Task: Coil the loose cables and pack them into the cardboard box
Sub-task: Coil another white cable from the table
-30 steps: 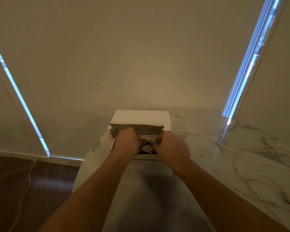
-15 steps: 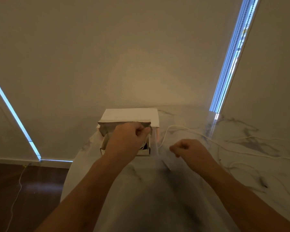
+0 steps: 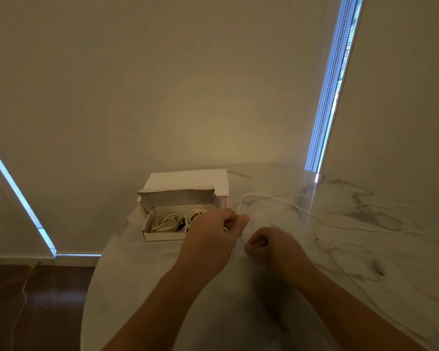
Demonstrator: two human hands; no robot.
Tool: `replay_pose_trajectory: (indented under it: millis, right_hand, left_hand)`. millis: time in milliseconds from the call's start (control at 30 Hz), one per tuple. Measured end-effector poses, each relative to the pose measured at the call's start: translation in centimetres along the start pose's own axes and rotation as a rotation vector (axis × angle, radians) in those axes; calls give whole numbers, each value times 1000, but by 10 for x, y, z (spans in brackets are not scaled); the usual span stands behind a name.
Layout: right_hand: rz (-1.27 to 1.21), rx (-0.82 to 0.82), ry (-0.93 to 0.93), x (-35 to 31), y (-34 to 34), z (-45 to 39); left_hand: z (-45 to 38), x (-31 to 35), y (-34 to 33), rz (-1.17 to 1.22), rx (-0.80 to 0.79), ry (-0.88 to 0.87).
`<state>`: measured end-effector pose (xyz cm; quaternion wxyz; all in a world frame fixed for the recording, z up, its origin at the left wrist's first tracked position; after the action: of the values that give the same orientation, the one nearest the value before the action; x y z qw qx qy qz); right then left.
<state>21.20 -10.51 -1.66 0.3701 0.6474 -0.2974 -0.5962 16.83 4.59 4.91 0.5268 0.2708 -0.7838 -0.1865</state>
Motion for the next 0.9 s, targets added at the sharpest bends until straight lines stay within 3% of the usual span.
replay_pose_trajectory:
  millis: [333, 500, 667, 767, 900]
  right_hand:
    - [-209, 285, 42, 17, 62, 20]
    - [-200, 300, 69, 22, 68, 29]
    - [-17, 69, 15, 39, 57, 31]
    - [1, 138, -21, 50, 62, 29]
    - [-35, 256, 68, 53, 72, 24]
  left_hand:
    - [-14, 11, -45, 139, 7, 64]
    - [-30, 17, -70, 247, 1, 45]
    - [-31, 16, -87, 248, -62, 0]
    - [-28, 17, -93, 195, -96, -34]
    - [-20, 26, -94, 212, -170, -65]
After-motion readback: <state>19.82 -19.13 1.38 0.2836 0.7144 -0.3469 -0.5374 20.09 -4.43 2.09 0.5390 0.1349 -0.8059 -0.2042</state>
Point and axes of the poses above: each hand's wrist, its own z-axis away from the middle knuckle, its own y-axis out of the back of the hand, x = y × z, the point moved 5 cm from there along -z, towards the middle knuckle, and after that the axes turned 7 degrees about z, right-handed, at the moved point
